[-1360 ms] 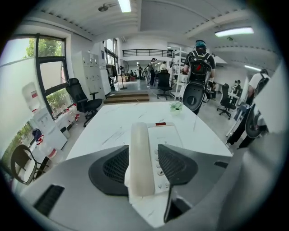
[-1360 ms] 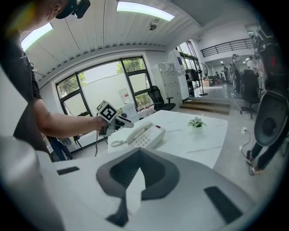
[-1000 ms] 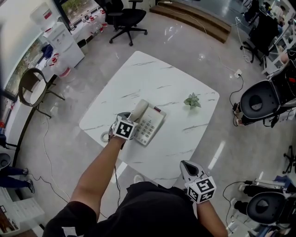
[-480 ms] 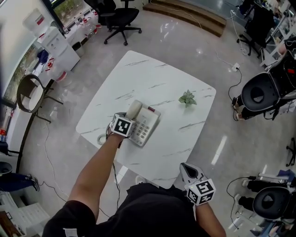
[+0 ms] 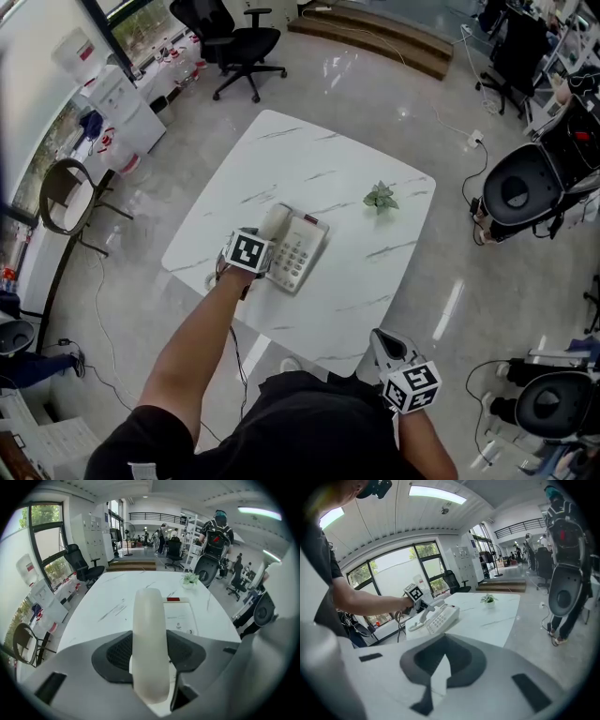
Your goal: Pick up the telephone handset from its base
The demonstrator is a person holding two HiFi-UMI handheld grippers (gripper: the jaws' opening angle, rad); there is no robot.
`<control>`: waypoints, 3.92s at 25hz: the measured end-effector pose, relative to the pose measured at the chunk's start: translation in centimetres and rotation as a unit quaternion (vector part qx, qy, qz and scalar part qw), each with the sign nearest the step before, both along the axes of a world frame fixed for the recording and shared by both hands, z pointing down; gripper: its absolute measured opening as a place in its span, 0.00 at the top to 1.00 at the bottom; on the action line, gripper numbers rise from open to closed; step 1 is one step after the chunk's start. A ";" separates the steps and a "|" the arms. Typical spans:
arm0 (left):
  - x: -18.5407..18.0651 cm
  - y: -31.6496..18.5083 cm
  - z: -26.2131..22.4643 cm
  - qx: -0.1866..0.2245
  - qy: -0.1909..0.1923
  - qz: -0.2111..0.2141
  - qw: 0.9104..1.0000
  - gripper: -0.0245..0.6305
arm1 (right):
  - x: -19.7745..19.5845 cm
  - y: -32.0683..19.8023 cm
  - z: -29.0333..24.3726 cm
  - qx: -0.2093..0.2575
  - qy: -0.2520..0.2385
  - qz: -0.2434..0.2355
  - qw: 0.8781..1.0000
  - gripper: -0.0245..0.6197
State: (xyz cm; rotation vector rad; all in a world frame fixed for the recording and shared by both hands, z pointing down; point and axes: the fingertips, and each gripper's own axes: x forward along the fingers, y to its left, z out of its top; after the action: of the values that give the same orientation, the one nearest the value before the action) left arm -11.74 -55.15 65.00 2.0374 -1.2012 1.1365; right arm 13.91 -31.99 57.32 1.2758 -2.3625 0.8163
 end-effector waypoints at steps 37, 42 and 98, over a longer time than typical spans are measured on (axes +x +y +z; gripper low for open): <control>-10.6 23.3 -20.2 0.201 0.212 -0.040 0.956 0.63 | -9.0 5.0 -9.7 0.120 -0.004 -0.002 0.993 0.96; -11.0 24.8 -20.1 0.201 0.216 -0.048 0.954 0.63 | -9.0 5.3 -10.0 0.125 -0.007 0.008 0.992 0.96; -8.1 26.5 -18.2 0.190 0.222 -0.035 0.956 0.63 | -8.7 5.3 -8.4 0.104 0.008 0.005 0.994 0.96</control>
State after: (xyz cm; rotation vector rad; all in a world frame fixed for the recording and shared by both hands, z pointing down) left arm -19.79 -28.64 46.78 2.3387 -1.3089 0.3899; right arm 5.23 -26.71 48.91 1.3681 -2.4831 0.5704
